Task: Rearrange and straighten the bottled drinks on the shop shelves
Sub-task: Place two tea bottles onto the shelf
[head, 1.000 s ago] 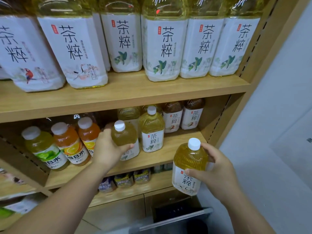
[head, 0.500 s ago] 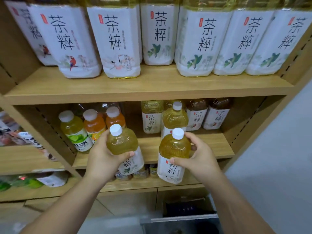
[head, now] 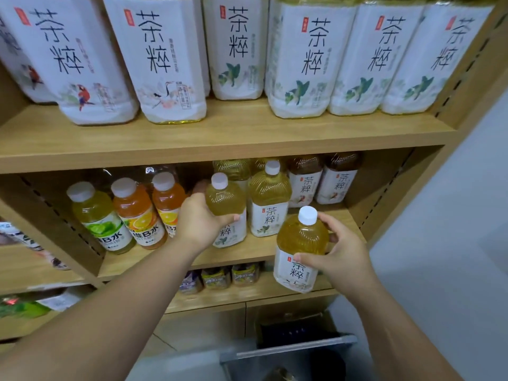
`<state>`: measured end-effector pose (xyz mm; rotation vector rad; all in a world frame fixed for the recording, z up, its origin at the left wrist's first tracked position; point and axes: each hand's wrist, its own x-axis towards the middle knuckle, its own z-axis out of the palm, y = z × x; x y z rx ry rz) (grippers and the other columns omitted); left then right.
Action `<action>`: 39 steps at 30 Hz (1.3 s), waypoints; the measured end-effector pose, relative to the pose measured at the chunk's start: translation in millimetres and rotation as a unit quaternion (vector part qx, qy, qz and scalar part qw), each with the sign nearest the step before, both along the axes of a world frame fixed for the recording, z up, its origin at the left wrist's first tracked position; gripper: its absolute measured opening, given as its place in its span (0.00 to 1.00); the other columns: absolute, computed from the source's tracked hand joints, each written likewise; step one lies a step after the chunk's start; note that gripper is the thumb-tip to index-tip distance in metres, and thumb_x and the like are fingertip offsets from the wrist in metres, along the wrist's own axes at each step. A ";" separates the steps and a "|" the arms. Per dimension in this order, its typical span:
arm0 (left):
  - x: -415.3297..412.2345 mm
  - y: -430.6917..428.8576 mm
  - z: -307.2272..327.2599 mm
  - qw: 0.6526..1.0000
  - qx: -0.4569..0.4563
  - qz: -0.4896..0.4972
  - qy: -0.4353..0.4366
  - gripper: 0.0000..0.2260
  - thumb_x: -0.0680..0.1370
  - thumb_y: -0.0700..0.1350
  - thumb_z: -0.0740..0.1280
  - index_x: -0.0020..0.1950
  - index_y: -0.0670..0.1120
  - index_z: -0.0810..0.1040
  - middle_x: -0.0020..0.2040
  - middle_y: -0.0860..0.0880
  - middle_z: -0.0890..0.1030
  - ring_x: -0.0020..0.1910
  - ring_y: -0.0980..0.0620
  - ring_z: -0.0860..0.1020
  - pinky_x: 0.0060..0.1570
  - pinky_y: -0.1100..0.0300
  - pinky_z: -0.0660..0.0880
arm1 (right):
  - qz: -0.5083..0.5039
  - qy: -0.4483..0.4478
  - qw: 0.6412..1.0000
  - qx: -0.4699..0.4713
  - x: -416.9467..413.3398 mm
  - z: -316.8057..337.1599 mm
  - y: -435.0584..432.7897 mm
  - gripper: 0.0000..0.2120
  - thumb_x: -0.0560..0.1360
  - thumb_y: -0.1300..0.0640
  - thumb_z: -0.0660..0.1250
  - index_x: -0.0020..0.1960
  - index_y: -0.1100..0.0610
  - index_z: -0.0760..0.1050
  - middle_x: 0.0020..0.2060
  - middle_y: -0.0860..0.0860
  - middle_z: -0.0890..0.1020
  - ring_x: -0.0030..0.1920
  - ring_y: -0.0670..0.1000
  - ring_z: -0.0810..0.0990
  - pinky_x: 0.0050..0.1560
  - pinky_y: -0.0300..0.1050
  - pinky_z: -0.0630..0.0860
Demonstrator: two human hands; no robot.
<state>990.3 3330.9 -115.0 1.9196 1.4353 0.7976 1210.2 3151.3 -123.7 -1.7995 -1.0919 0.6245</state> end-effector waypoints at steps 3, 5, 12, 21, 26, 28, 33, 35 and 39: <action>12.0 15.2 -4.9 0.999 -0.010 -0.001 0.036 0.25 0.67 0.55 0.82 0.59 0.48 0.81 0.48 0.49 0.85 0.50 0.47 0.83 0.49 0.54 0.79 | -0.027 0.011 1.000 0.007 12.6 -1.5 -10.1 0.41 0.58 0.56 0.87 0.65 0.35 0.74 0.59 0.42 0.80 0.59 0.45 0.79 0.57 0.56 0.82; 14.2 20.4 -5.8 0.999 0.010 -0.003 0.044 0.33 0.67 0.57 0.81 0.68 0.50 0.74 0.55 0.47 0.83 0.55 0.44 0.81 0.51 0.52 0.78 | -0.034 0.013 0.999 0.010 18.3 -1.5 -13.6 0.42 0.58 0.57 0.87 0.66 0.37 0.74 0.59 0.42 0.80 0.59 0.46 0.80 0.57 0.56 0.83; 11.2 2.4 0.3 0.993 0.037 0.020 0.114 0.39 0.68 0.68 0.74 0.70 0.45 0.73 0.53 0.44 0.83 0.56 0.40 0.80 0.50 0.50 0.79 | -0.042 0.010 0.998 0.037 27.2 -3.6 -12.5 0.42 0.57 0.51 0.87 0.66 0.36 0.74 0.59 0.40 0.80 0.60 0.46 0.79 0.57 0.56 0.82; 59.7 -45.1 43.1 0.982 0.132 -0.087 0.103 0.34 0.75 0.56 0.74 0.76 0.44 0.67 0.60 0.43 0.77 0.57 0.44 0.78 0.55 0.50 0.77 | -0.028 0.018 0.998 0.056 28.2 -4.7 -12.9 0.43 0.57 0.51 0.86 0.68 0.37 0.74 0.60 0.40 0.80 0.61 0.46 0.79 0.57 0.56 0.82; 102.5 -17.3 62.0 0.983 -0.019 -0.076 0.166 0.24 0.82 0.58 0.64 0.71 0.42 0.73 0.62 0.38 0.80 0.58 0.37 0.80 0.56 0.50 0.77 | -0.046 0.022 0.997 0.050 31.0 -7.0 -29.2 0.39 0.58 0.56 0.87 0.60 0.31 0.74 0.59 0.41 0.80 0.58 0.44 0.79 0.56 0.54 0.83; 113.6 -3.9 64.9 0.985 -0.034 -0.051 0.161 0.20 0.81 0.57 0.65 0.67 0.46 0.77 0.62 0.41 0.81 0.58 0.39 0.80 0.51 0.54 0.74 | -0.056 0.021 0.997 0.046 32.0 -9.7 -34.1 0.38 0.58 0.56 0.87 0.56 0.28 0.73 0.59 0.41 0.79 0.58 0.45 0.79 0.56 0.54 0.83; 106.7 -10.6 58.8 0.991 0.032 -0.063 0.118 0.15 0.80 0.55 0.69 0.60 0.46 0.81 0.52 0.43 0.83 0.51 0.40 0.81 0.47 0.53 0.76 | -0.070 0.030 0.996 0.039 33.9 -18.8 -41.7 0.40 0.57 0.53 0.87 0.61 0.29 0.73 0.60 0.41 0.79 0.60 0.46 0.79 0.56 0.57 0.83; 85.9 -26.2 48.3 0.991 0.064 -0.080 0.081 0.14 0.79 0.56 0.70 0.54 0.46 0.82 0.48 0.46 0.84 0.47 0.45 0.82 0.44 0.53 0.78 | -0.068 0.036 0.996 0.038 37.2 -21.0 -44.2 0.41 0.56 0.51 0.86 0.64 0.32 0.73 0.60 0.41 0.79 0.60 0.47 0.80 0.55 0.57 0.83; 41.6 -53.0 33.2 0.979 0.162 -0.119 0.025 0.07 0.77 0.51 0.72 0.50 0.49 0.84 0.48 0.55 0.81 0.44 0.58 0.75 0.43 0.67 0.69 | -0.055 0.028 0.998 0.026 41.9 -20.4 -42.4 0.44 0.55 0.46 0.85 0.67 0.34 0.72 0.60 0.41 0.80 0.61 0.47 0.80 0.55 0.56 0.83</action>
